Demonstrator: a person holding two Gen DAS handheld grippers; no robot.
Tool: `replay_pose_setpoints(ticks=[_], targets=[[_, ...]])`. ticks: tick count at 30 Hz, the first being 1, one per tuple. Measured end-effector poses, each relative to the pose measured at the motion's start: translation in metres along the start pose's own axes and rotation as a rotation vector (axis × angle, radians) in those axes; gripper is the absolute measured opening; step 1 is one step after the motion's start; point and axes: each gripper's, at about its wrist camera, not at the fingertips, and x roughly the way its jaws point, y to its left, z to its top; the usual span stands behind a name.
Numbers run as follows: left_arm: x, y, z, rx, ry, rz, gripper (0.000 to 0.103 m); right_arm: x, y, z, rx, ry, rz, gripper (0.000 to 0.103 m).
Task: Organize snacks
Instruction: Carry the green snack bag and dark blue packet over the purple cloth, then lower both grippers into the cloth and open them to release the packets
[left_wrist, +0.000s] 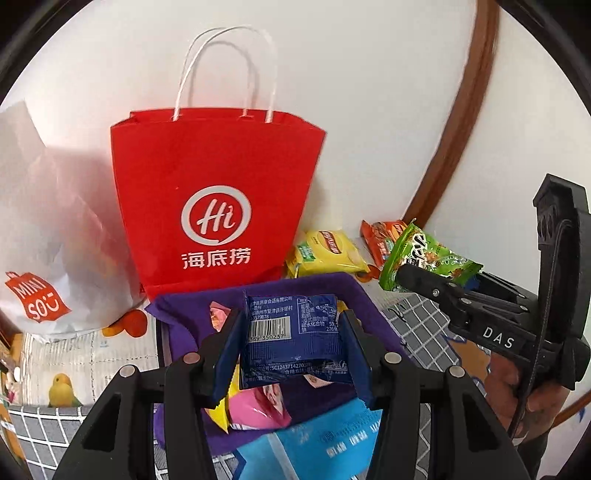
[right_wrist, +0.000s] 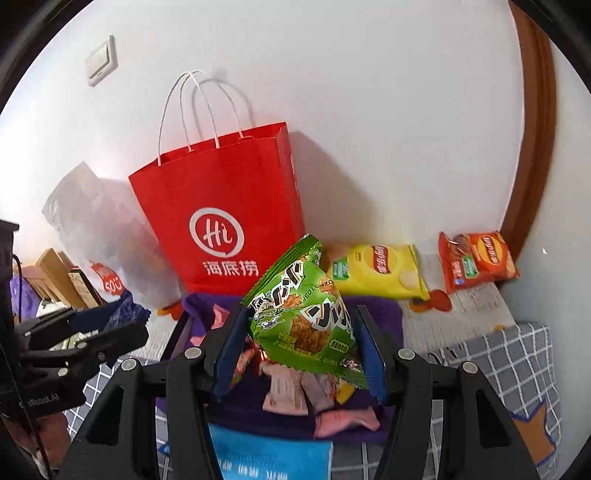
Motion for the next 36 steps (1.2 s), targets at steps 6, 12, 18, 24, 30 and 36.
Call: replay_pose_setpoints(ticks=[6, 12, 18, 24, 30, 36], targets=[[0.023, 0.018, -0.003, -0.048, 0.037, 0.003, 0.05, 0.029, -0.002, -0.005, -0.023, 0.037, -0.004, 0.057], [0.033, 0.022, -0.006, -0.046, 0.059, 0.013, 0.05, 0.052, -0.008, -0.011, -0.023, 0.076, -0.008, 0.057], [0.04, 0.025, -0.006, -0.054, 0.076, 0.017, 0.05, 0.059, -0.008, -0.016, -0.057, 0.099, -0.014, 0.057], [0.045, 0.028, -0.006, -0.057, 0.084, 0.028, 0.05, 0.065, -0.009, -0.019, -0.08, 0.124, -0.019, 0.057], [0.051, 0.03, -0.006, -0.062, 0.094, 0.036, 0.05, 0.068, -0.01, -0.02, -0.088, 0.133, -0.021, 0.057], [0.053, 0.031, -0.007, -0.058, 0.099, 0.039, 0.05, 0.069, -0.012, -0.021, -0.086, 0.142, -0.019, 0.057]])
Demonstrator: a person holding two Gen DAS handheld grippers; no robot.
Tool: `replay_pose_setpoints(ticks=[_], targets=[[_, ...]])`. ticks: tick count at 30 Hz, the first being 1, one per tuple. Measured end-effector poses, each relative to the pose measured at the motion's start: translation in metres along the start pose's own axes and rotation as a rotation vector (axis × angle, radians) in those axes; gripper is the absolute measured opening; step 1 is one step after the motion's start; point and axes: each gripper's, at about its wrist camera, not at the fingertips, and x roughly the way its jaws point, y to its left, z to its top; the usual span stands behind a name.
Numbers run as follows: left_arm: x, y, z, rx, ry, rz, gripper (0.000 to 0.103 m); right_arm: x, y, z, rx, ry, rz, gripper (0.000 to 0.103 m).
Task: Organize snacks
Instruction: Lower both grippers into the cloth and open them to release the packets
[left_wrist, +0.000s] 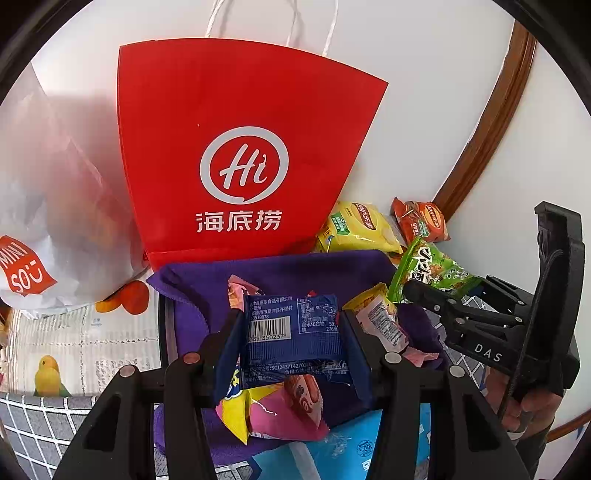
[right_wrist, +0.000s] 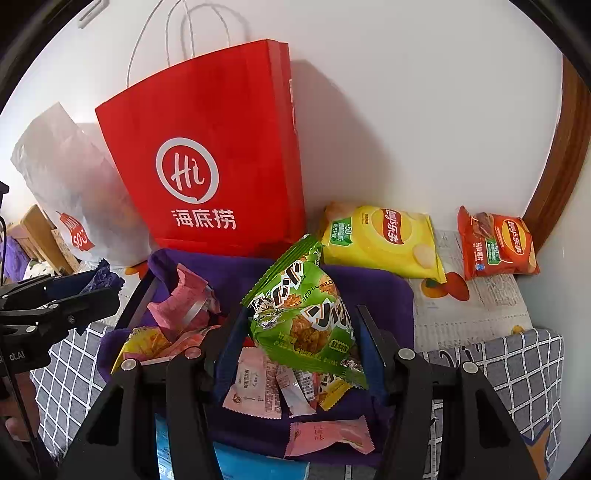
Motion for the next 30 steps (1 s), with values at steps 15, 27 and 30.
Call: replay_pose_setpoints(ticks=[15, 27, 30], targets=[[0.01, 0.002, -0.002, -0.005, 0.026, -0.004, 0.05, 0.033, 0.013, -0.011, -0.05, 0.125, 0.008, 0.057], [0.025, -0.001, -0.006, -0.003, 0.063, 0.001, 0.05, 0.042, 0.022, -0.02, -0.099, 0.187, 0.014, 0.057], [0.029, -0.001, -0.007, -0.004, 0.072, 0.004, 0.05, 0.043, 0.022, -0.021, -0.104, 0.192, 0.016, 0.058]])
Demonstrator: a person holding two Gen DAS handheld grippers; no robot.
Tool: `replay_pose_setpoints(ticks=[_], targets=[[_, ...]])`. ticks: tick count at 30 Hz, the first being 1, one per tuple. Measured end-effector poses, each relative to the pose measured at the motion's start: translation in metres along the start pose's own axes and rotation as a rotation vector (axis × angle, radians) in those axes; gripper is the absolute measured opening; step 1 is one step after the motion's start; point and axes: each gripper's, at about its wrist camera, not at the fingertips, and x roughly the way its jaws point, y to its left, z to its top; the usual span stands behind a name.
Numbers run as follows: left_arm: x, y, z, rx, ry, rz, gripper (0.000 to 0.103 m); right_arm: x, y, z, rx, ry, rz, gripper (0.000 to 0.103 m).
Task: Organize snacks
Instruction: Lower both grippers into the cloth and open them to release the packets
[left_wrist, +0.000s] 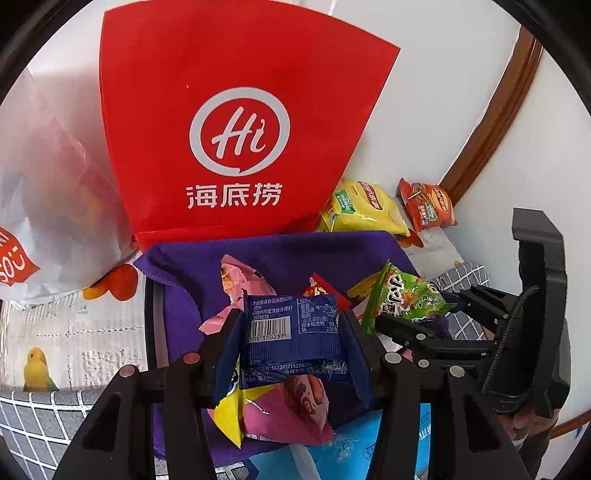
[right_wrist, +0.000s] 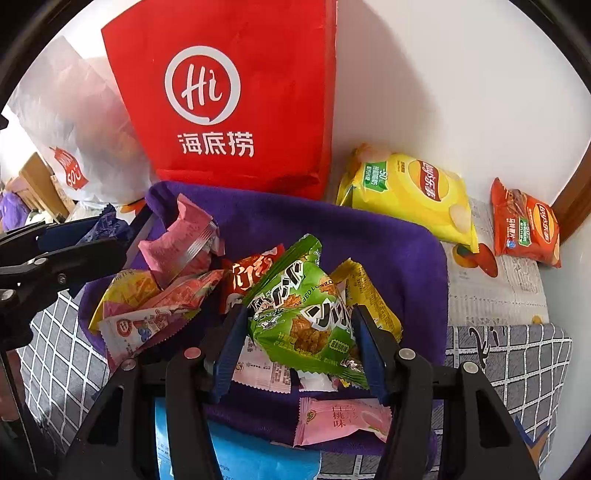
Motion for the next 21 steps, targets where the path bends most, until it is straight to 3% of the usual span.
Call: replay_pose_setpoints(ticks=[6, 11, 21], targets=[[0.014, -0.003, -0.002, -0.006, 0.026, -0.003, 0.05, 0.002, 0.001, 0.001, -0.007, 0.013, 0.002, 0.059], [0.02, -0.005, -0.005, -0.007, 0.036, -0.008, 0.051, -0.004, -0.002, 0.001, 0.009, -0.001, 0.025, 0.071], [0.029, -0.008, -0.007, -0.004, 0.046, -0.023, 0.054, -0.031, -0.013, 0.004, 0.048, -0.068, 0.015, 0.072]])
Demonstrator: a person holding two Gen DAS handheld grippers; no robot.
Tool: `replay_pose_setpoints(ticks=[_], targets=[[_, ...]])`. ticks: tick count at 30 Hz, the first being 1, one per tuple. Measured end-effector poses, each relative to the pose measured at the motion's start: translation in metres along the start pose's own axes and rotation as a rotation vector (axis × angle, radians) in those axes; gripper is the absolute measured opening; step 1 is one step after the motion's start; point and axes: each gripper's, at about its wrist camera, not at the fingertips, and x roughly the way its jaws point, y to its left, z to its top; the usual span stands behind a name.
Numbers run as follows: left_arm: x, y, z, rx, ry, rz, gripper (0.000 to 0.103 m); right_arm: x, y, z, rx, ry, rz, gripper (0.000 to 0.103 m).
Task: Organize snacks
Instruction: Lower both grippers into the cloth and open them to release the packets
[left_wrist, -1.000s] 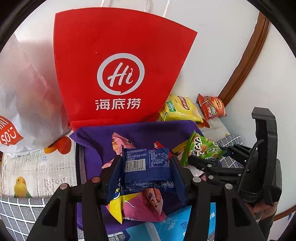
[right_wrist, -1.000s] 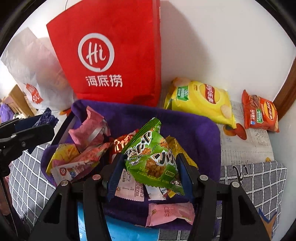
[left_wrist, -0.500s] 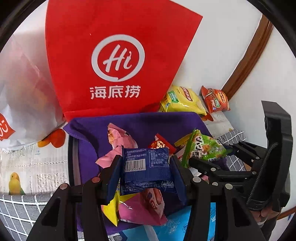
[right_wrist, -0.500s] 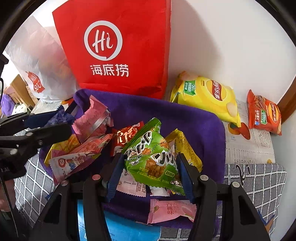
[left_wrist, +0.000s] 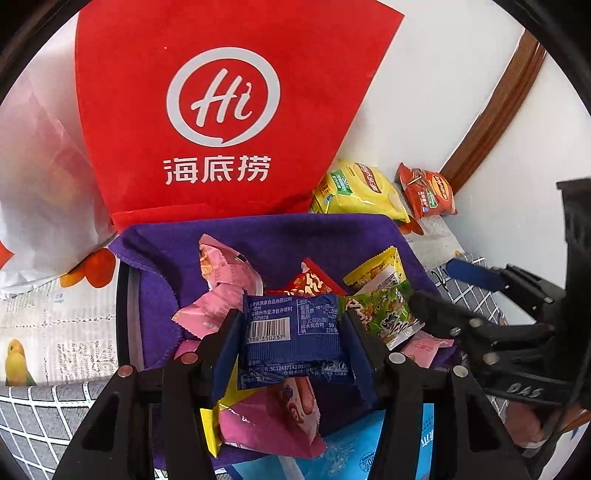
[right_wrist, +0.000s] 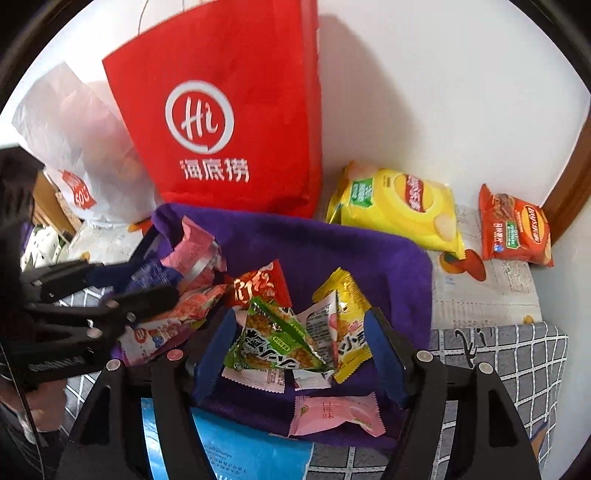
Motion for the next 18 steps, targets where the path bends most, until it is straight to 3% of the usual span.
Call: replay_pose_setpoints(ticks=[7, 11, 18], targets=[[0.001, -0.009, 0.0, 0.007, 0.004, -0.015, 0.057, -0.009, -0.005, 0.001, 0.006, -0.015, 0.005, 0.072], [-0.007, -0.013, 0.001, 0.016, -0.016, 0.0, 0.071, -0.014, -0.006, 0.001, 0.009, -0.026, 0.006, 0.072], [-0.024, -0.015, 0.001, 0.01, -0.024, 0.035, 0.075, -0.038, -0.006, 0.001, 0.016, -0.066, -0.005, 0.072]])
